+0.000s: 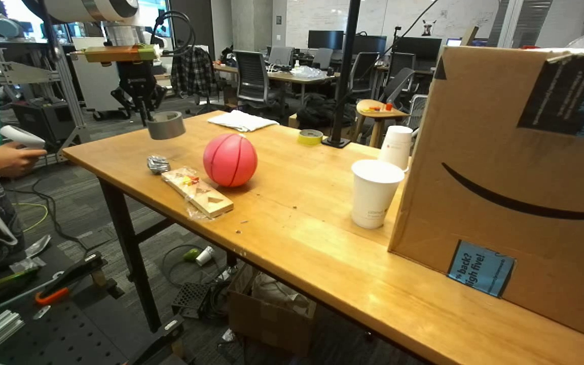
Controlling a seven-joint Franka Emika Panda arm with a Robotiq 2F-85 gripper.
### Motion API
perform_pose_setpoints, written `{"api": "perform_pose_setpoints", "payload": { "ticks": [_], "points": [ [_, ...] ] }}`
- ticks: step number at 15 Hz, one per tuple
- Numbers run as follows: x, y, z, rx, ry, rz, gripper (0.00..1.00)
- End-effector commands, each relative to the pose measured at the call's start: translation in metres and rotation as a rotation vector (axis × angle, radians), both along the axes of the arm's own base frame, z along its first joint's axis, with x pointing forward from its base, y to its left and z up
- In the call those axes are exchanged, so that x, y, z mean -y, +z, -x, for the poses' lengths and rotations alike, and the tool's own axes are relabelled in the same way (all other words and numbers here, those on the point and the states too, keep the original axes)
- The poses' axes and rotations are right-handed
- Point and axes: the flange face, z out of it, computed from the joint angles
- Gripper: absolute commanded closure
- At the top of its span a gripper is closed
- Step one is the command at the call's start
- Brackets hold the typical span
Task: Move the seal tape and pick up the white ball and put it in the cup, then pick up the red ball and place it on the seal tape
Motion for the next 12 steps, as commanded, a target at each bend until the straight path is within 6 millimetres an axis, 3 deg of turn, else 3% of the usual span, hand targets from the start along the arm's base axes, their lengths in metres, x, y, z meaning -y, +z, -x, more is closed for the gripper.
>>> {"api": "perform_pose_setpoints", "payload": {
  "ticks": [1,5,6,7,8,9,11,12],
  "points": [
    [-0.002,-0.018,-0.006,-0.019,-0.02,0.014,0.96],
    [-0.004,-0.047,-0.004,-0.064,-0.031,0.026,0.95],
    [-0.007,-0.051,-0.003,-0.071,-0.031,0.024,0.64],
    [-0.008,-0.054,-0.003,-0.08,-0.032,0.02,0.77],
    [-0.01,-0.057,-0.002,-0.085,-0.036,0.019,0.72],
    [-0.012,-0.056,-0.002,-0.087,-0.038,0.017,0.5],
    [-0.015,-0.052,-0.002,-0.078,-0.04,0.014,0.45],
    [-0.016,-0.048,-0.002,-0.074,-0.037,0.011,0.38]
  ]
}}
